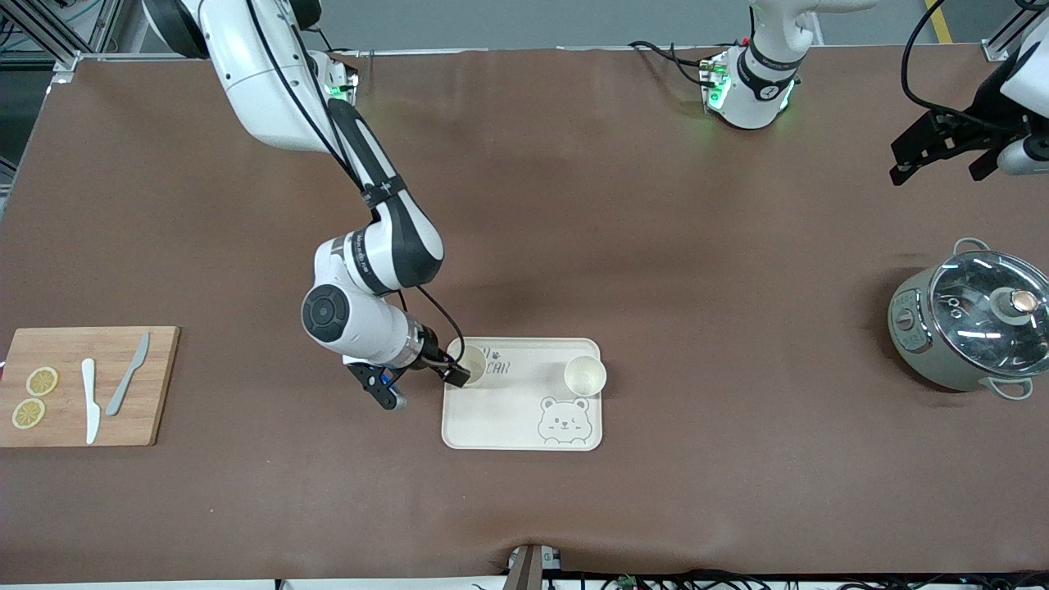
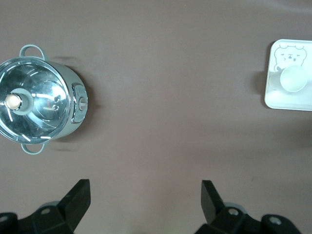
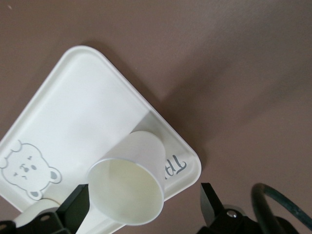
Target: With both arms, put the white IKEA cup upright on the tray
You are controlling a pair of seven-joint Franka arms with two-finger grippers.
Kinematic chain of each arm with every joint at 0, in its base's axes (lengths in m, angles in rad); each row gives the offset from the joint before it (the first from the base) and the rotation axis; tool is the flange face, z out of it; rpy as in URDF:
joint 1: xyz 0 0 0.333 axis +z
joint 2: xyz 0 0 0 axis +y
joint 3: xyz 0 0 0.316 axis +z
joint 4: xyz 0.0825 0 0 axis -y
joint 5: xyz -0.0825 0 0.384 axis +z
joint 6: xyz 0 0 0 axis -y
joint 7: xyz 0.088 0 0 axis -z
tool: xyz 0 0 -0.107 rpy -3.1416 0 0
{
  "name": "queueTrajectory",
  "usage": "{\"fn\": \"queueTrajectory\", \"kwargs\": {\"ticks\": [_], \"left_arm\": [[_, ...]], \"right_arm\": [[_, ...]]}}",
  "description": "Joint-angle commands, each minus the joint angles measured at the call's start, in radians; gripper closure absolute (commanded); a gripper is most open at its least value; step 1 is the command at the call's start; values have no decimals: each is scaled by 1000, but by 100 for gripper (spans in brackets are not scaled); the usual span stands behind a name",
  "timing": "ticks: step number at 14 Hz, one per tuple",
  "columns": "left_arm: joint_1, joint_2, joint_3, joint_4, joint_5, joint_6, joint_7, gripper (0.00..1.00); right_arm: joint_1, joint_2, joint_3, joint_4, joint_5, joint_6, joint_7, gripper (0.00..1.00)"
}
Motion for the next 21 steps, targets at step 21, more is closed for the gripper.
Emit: {"fn": "queueTrajectory", "kwargs": {"ticks": [21], "left_arm": [[3,-10,7,-16,-3,-32,18,0]], "right_arm": [[-310,-666,-78,-178,-269,-621,-375,0]]}}
